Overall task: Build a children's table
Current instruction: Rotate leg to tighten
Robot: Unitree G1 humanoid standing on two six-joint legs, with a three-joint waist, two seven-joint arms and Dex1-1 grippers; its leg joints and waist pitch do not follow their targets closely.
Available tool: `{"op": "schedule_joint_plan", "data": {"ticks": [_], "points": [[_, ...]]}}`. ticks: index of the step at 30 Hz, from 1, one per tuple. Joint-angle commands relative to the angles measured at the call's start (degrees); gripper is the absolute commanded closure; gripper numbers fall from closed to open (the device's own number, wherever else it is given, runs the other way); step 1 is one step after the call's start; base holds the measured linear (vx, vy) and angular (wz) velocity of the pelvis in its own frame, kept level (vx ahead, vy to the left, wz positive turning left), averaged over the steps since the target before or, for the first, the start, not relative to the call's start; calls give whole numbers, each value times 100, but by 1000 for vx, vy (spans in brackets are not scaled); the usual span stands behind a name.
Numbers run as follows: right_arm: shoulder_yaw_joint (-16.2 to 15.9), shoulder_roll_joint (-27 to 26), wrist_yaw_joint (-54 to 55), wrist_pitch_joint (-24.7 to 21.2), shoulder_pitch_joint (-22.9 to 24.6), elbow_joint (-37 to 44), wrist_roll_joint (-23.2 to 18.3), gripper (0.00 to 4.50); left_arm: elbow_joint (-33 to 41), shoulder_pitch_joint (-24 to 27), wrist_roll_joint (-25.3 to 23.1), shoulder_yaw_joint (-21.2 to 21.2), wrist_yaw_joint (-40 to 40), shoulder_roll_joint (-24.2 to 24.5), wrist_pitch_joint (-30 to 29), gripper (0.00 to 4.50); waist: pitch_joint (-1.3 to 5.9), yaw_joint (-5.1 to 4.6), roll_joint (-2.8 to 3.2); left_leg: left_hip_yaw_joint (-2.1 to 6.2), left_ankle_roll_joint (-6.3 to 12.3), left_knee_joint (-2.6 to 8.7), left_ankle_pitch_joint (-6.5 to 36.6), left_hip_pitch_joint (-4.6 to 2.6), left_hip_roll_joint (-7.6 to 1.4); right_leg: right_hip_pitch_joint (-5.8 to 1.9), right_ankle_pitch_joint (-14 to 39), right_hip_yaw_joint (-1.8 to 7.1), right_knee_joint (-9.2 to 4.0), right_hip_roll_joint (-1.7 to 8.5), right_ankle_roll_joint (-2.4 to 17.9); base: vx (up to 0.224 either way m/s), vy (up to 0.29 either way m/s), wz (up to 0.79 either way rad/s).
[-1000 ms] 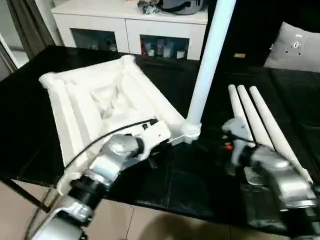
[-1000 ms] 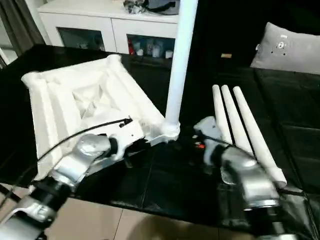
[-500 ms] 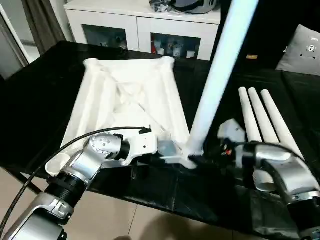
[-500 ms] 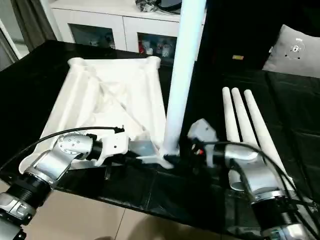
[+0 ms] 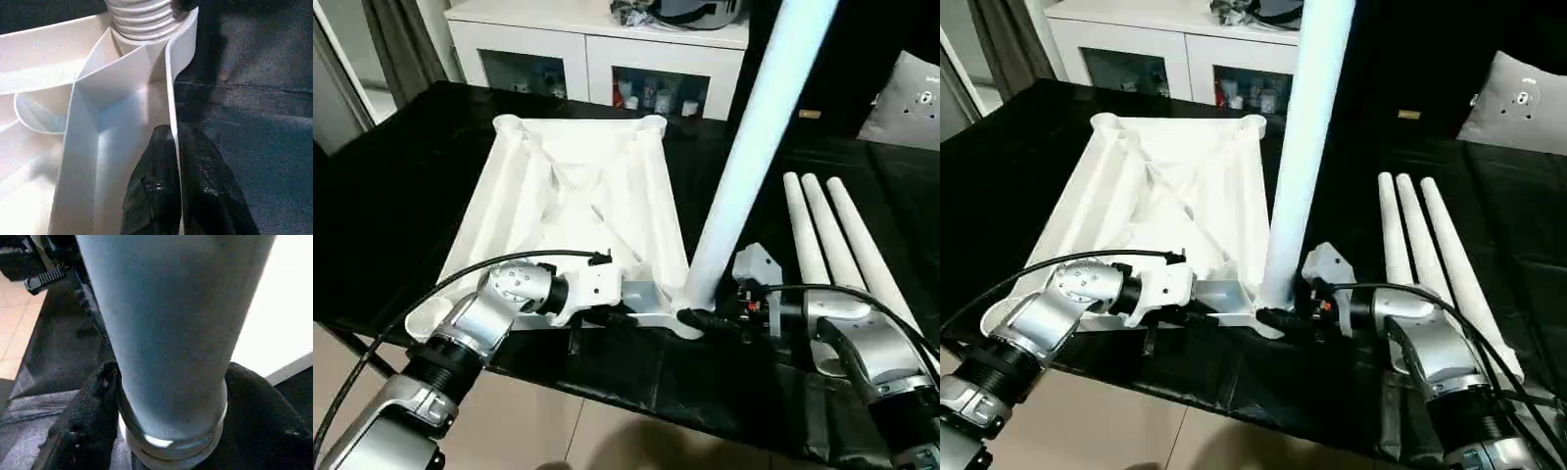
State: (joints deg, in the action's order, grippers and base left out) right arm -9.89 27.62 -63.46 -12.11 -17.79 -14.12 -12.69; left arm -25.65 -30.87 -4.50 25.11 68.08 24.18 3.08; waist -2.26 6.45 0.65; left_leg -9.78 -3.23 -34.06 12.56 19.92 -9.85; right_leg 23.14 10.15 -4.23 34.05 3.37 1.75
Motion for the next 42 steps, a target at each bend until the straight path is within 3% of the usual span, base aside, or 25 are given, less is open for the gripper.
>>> {"op": "schedule_joint_plan", "data": {"ticks": [1,6,9,11,13,14,15,17,18,21,24,29,30,33,40,41,42], "points": [[-27,-96,-135,-116,86,147,-207,169,-119,103,-139,250,156,-24,-55,450,325,-1,-68,83,465,367,410,18,-352,-350,1006,321,-336,544,1147,0,0,0],[41,-256,-36,-333,228,321,-413,179,-20,175,-16,139,60,-106,-286,450,317,2,-74,88,423,375,471,22,-355,-345,1154,318,-350,551,1109,0,0,0],[134,-617,682,-735,198,330,-346,180,225,254,129,-60,-248,-285,-848,450,299,-19,-63,93,351,394,556,8,-346,-327,1421,318,-390,544,1027,0,0,0],[410,-1229,1848,-1024,-36,76,-230,180,365,282,98,-313,-1045,-644,-1463,450,266,-80,-66,95,234,417,668,20,-333,-312,1683,315,-421,540,993,0,0,0],[593,-1628,2632,-1113,-215,-146,-106,180,413,281,54,-523,-1722,-981,-1903,450,263,-203,-78,136,5,443,829,32,-306,-356,2361,279,-468,563,793,0,0,0],[637,-1748,2899,-1107,-277,-232,-23,180,425,276,41,-603,-1970,-1118,-2057,450,262,-223,-75,117,11,423,900,-19,-297,-304,2529,295,-527,553,714,0,0,0],[667,-1845,3119,-1059,-330,-315,61,180,418,256,-14,-664,-2235,-1248,-2201,450,252,-243,-32,113,10,419,935,-26,-293,-286,2553,303,-528,543,718,0,0,0],[694,-1980,3431,-879,-385,-447,206,180,359,218,-145,-720,-2655,-1431,-2306,450,255,-253,-76,99,117,404,942,-20,-251,-290,2702,299,-580,530,605,0,0,0],[702,-2048,3526,-743,-393,-497,252,180,354,202,-226,-757,-2906,-1564,-2375,450,274,-250,-74,101,187,405,780,8,-263,-300,2516,303,-552,519,575,0,0,0],[693,-2065,3404,-722,-274,-346,249,110,388,197,-271,-736,-2940,-1610,-2316,450,296,-241,-64,106,285,402,578,29,-285,-315,1958,313,-488,506,674,0,0,0],[671,-1970,3238,-682,-176,-185,252,89,374,170,-331,-690,-2873,-1540,-2168,450,302,-234,-59,100,401,393,472,37,-300,-330,1404,315,-429,516,904,0,0,0],[644,-1662,2855,-439,-79,-35,206,55,396,207,-381,-537,-2627,-1308,-1865,450,286,-222,-55,102,401,401,683,37,-292,-334,1744,310,-473,518,799,0,0,0],[607,-1375,2507,-262,-18,62,215,27,381,239,-327,-518,-2393,-1180,-1762,450,288,-224,-43,104,403,398,713,47,-292,-343,1767,309,-478,517,765,0,0,0],[601,-918,1879,-97,48,180,149,8,348,287,-299,-400,-1862,-898,-1326,450,282,-233,-34,103,459,393,741,56,-282,-342,1834,312,-486,519,749,0,0,0],[586,-361,1072,108,30,245,112,8,206,273,-269,-154,-1085,-433,-753,450,311,-167,-31,97,555,370,522,40,-318,-330,1309,312,-411,522,1017,0,0,0],[542,-264,941,184,8,221,145,8,150,247,-274,-98,-953,-348,-639,450,309,-166,-67,91,558,371,510,42,-322,-335,1282,315,-405,522,1022,0,0,0],[446,-113,644,277,-23,168,110,8,74,212,-265,-19,-688,-223,-486,450,307,-125,-59,85,567,371,538,22,-325,-321,1320,315,-403,523,1025,0,0,0]]}}
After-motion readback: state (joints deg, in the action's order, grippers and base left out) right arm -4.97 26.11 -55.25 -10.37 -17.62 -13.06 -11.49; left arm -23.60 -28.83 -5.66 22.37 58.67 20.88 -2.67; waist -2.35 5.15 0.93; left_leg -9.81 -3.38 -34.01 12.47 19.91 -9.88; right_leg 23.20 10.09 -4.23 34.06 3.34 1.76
